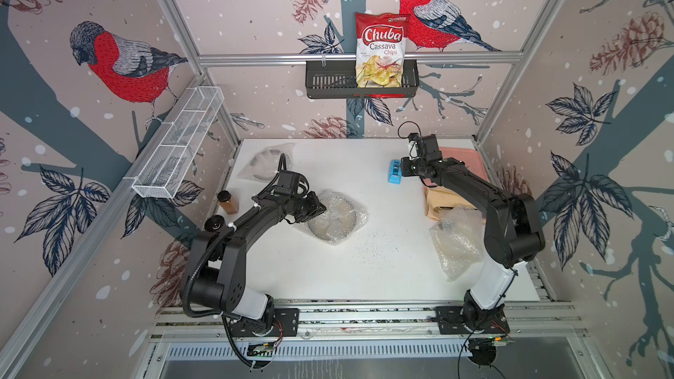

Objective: Wrap dinner plates in bubble wrap
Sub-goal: Reset both arms

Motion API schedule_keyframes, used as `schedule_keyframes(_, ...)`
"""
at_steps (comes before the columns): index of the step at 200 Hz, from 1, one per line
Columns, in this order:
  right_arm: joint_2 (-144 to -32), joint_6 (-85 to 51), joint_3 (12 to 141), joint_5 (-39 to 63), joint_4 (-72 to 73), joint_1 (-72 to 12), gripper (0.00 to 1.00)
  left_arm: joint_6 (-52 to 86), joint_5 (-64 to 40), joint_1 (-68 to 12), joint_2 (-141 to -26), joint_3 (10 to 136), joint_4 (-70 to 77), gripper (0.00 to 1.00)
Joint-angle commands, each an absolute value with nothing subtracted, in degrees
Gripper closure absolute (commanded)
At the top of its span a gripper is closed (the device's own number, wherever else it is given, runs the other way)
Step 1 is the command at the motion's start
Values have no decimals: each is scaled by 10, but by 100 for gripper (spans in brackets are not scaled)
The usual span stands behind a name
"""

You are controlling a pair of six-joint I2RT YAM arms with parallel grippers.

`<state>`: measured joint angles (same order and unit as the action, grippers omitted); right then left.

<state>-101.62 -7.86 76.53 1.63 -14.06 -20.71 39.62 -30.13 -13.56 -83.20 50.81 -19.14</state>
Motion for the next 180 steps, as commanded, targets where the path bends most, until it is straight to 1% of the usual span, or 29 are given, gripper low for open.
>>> schedule_keyframes(1,-980,-104,732,20,-117,-211,68,399,-258,-135,-798,500,-232,78)
schedule_keyframes(10,-961,-108,705,21,-105,-211,67,394,-229,-134,-784,497,-249,76)
schedule_keyframes(27,-922,-122,650,9,-77,-209,61,382,-164,-128,-761,491,-272,71)
schedule_keyframes(39,-889,-132,603,-11,-45,-208,54,380,-121,-117,-741,478,-266,64)
schedule_keyframes(45,-870,-139,578,-27,-28,-207,46,379,-97,-112,-728,468,-255,61)
schedule_keyframes(60,-822,-157,512,-76,17,-201,32,381,-35,-96,-691,445,-220,48)
schedule_keyframes(69,-794,-163,470,-97,51,-193,25,373,3,-93,-666,428,-188,45)
schedule_keyframes(76,-772,-167,444,-115,71,-188,20,370,37,-93,-647,413,-159,39)
schedule_keyframes(80,-759,-169,428,-128,85,-185,13,365,53,-93,-636,402,-139,34)
schedule_keyframes(81,-757,-169,424,-132,87,-184,7,364,55,-94,-633,398,-134,33)
schedule_keyframes(82,-754,-169,420,-135,90,-183,3,360,58,-93,-631,395,-127,32)
schedule_keyframes(85,-746,-168,410,-143,102,-181,0,356,69,-94,-623,387,-112,30)
schedule_keyframes(95,-721,-165,373,-176,132,-176,0,355,111,-94,-600,357,-65,23)
schedule_keyframes(117,-650,-154,286,-244,212,-160,0,285,193,-110,-563,273,68,14)
schedule_keyframes(129,-618,-134,227,-277,280,-156,0,232,248,-136,-557,236,139,4)
schedule_keyframes(140,-591,-115,174,-299,342,-154,0,190,288,-156,-568,208,206,3)
schedule_keyframes(147,-580,-104,145,-300,380,-149,0,160,289,-157,-578,197,251,3)
schedule_keyframes(154,-574,-97,124,-302,408,-145,0,159,286,-157,-585,203,262,3)
schedule_keyframes(169,-577,-92,81,-299,473,-132,1,136,283,-157,-608,185,351,4)
schedule_keyframes(180,-590,-91,50,-306,545,-127,1,126,291,-157,-625,193,368,4)
